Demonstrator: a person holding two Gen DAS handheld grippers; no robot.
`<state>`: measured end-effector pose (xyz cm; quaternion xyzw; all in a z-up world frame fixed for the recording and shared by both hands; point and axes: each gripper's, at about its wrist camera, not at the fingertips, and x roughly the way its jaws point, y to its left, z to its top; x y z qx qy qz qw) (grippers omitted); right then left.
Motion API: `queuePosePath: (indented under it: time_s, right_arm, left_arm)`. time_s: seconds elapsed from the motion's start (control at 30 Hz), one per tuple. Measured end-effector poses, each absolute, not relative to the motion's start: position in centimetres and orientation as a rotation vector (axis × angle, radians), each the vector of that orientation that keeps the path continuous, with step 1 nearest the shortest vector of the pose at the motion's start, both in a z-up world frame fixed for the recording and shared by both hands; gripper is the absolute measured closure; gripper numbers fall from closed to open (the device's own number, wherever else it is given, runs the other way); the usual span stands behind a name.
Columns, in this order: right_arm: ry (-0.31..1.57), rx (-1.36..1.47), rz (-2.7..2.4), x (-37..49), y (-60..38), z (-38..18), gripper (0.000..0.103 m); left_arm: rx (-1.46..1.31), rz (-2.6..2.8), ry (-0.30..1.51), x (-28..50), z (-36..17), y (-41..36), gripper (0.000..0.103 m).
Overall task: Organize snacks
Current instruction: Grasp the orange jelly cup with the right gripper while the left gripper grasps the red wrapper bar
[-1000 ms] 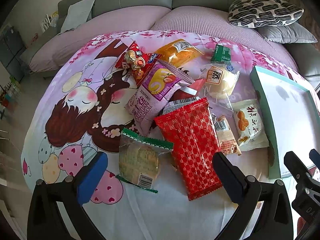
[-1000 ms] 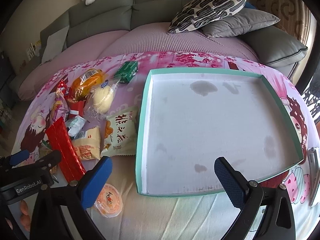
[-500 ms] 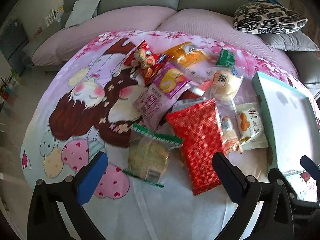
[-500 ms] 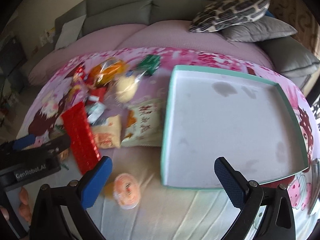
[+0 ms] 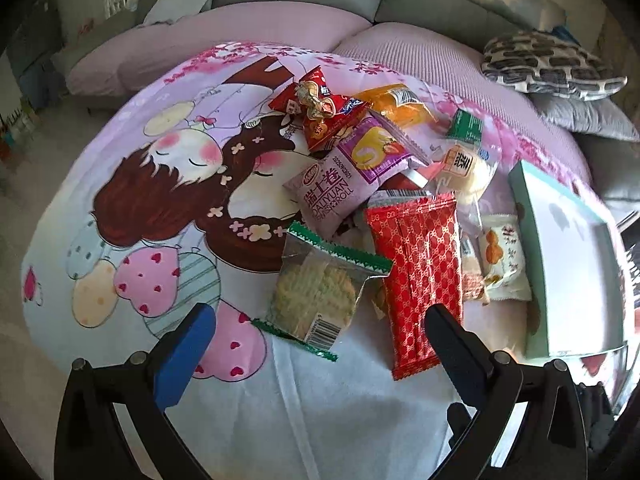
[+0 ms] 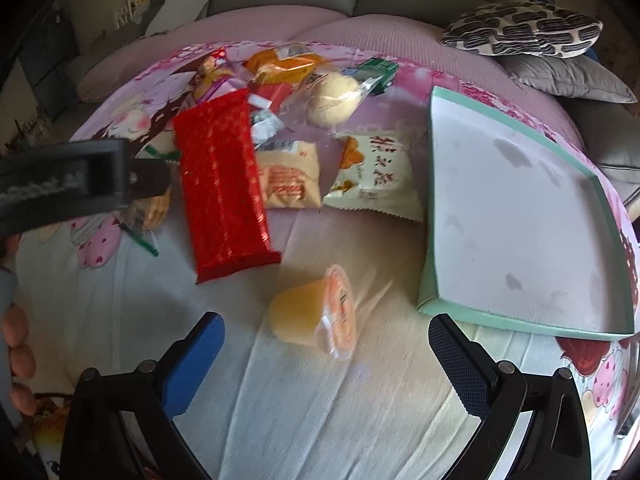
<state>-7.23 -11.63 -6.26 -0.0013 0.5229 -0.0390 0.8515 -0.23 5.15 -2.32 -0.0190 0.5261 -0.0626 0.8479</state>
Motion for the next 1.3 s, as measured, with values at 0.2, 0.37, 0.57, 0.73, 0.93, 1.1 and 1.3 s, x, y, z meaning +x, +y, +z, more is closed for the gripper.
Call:
queuePosePath:
  time_s: [0.2, 0.37, 0.57, 0.73, 0.93, 1.1, 1.3]
  right_arm:
    - [1.108, -0.007, -0.048, -6.7, -11.5, -6.2, 0.000]
    - [1.132, -0.089, -0.042, -6.5, -10.6, -7.0, 0.000]
    - [1.125, -0.078, -0.058, -6.5, -11.1, -7.1, 0.019]
    - [1.126, -0.047, -0.025, -6.4, -11.3, -7.0, 0.052]
    - [1.115, -0.006, -0.008, -6.7, -11.6, -6.7, 0.057]
    - [1.112, 0.033, -0.012, -6.4, -12.5, -6.6, 0.057]
    - [1.116, 0.055, -0.015, -6.3, -12.8, -6.5, 0.057]
  left_arm:
    - [-0.039, -0.178, 1.144, 0.1, -3.0, 4.4, 0.000]
    - [-0.059, -0.190, 1.194, 0.5, -3.6, 4.1, 0.000]
    - [-0.104, -0.268, 1.228, 0.9, -4.1, 2.8, 0.014]
    - [-0.114, -0.264, 1.223, 1.4, -3.8, 1.8, 0.018]
    - [-0.100, -0.256, 1.212, 1.8, -3.2, 0.2, 0.022]
    - [-0.125, -0.278, 1.219, 2.3, -3.2, -1.0, 0.027]
    - [-0.156, -0.321, 1.225, 2.1, -3.1, -1.0, 0.032]
